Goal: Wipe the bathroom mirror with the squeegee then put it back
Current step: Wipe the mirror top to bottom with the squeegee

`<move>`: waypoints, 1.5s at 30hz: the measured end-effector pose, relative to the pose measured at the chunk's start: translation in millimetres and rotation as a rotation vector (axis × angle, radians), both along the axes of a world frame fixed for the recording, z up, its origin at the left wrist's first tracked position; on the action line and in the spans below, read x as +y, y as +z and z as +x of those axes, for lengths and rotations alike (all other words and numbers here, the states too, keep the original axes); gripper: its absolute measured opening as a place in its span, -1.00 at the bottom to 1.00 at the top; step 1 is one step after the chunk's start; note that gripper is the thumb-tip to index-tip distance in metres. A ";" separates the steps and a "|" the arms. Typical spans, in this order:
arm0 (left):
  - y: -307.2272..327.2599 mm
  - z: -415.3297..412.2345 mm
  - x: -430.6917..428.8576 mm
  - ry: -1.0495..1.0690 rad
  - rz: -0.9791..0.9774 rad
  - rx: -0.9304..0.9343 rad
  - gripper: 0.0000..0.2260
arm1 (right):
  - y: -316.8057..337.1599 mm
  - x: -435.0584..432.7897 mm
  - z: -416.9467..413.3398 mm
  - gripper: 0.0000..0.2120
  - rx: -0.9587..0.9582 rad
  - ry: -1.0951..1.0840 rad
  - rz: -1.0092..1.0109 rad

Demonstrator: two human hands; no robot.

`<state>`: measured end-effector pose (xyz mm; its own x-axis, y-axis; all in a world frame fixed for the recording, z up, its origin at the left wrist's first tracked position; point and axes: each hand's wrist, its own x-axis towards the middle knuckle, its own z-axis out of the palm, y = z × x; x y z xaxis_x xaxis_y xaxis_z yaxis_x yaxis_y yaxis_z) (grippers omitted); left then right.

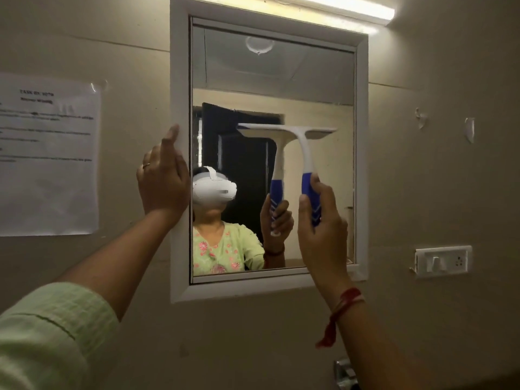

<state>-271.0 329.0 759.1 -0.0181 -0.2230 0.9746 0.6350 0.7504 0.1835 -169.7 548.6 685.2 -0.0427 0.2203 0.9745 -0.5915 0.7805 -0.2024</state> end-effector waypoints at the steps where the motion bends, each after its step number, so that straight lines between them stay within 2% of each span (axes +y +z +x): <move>1: 0.0 0.3 0.4 -0.002 -0.004 0.000 -0.64 | 7.6 -1.3 -1.6 -0.63 0.013 -0.004 -0.009; 6: -0.7 0.8 0.1 0.002 -0.002 -0.003 -0.65 | 23.8 -3.8 -5.5 -0.64 0.039 -0.002 -0.018; 13: 0.5 1.8 0.0 0.011 -0.009 0.006 -0.65 | -63.7 0.2 -6.9 -0.66 -0.037 0.093 -0.033; 20: 0.0 2.6 0.6 0.008 -0.004 0.014 -0.65 | -7.9 4.3 -8.3 -0.63 0.022 0.026 -0.037; 28: -0.1 4.4 0.8 0.029 0.000 -0.011 -0.64 | -77.4 6.8 -3.5 -0.66 -0.033 0.149 -0.059; 35: -0.1 0.7 -0.1 0.040 -0.001 0.010 -0.64 | -28.9 8.9 -6.7 -0.65 0.002 0.073 -0.044; 42: -1.1 2.3 1.0 0.029 0.005 -0.005 -0.64 | -126.1 2.2 3.2 -0.63 -0.111 0.154 -0.109; 45: -0.9 2.3 1.3 0.031 0.008 0.000 -0.64 | -117.7 1.0 4.6 -0.65 -0.107 0.157 -0.122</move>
